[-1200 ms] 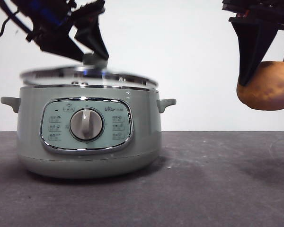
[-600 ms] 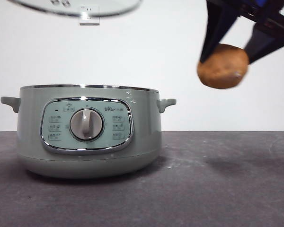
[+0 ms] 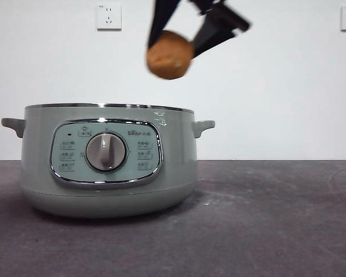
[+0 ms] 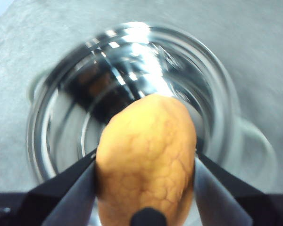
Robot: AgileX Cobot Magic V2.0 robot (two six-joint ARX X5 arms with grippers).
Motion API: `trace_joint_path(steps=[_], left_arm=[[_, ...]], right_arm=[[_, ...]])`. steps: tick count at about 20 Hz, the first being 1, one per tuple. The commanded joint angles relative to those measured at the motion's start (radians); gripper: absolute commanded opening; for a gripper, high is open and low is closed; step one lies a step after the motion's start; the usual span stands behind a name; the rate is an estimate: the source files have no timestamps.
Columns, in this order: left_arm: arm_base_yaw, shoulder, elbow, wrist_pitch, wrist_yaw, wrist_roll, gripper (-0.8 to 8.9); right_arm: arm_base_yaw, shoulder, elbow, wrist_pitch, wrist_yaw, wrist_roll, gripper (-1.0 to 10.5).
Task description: Pick up the potato,open the lid,put the potato in the pot,close the lid
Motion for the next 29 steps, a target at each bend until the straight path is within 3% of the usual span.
trace_joint_path(steps=[1,8,15,16,18,20,25,29], left_arm=[[-0.001,-0.016,0.022,0.027,-0.004,0.012,-0.08],[-0.001,-0.016,0.022,0.008,-0.005,0.012,-0.08],[-0.001,-0.010,0.022,-0.004,-0.031,0.014,-0.08],[-0.001,-0.006,0.022,-0.004,-0.031,0.019,-0.08],[-0.001,0.002,0.022,-0.004,-0.031,0.021,-0.08],[-0.001,0.012,0.022,-0.004,-0.031,0.034,-0.08],[-0.001,0.016,0.022,-0.003,-0.057,0.036,-0.08],[-0.001,0.016,0.022,-0.002,-0.080,0.039,-0.08]], right_arm=[[0.018,0.120,0.093,-0.002,0.002,-0.049,0.0],[0.068,0.398,0.259,0.005,0.032,-0.131,-0.1],[0.072,0.500,0.271,-0.010,0.059,-0.174,0.1],[0.072,0.500,0.271,-0.013,0.059,-0.184,0.4],[0.072,0.500,0.271,-0.013,0.059,-0.189,2.7],[0.071,0.500,0.271,-0.013,0.059,-0.189,4.3],[0.069,0.479,0.274,-0.012,0.060,-0.188,4.5],[0.068,0.358,0.274,-0.042,0.063,-0.177,4.4]])
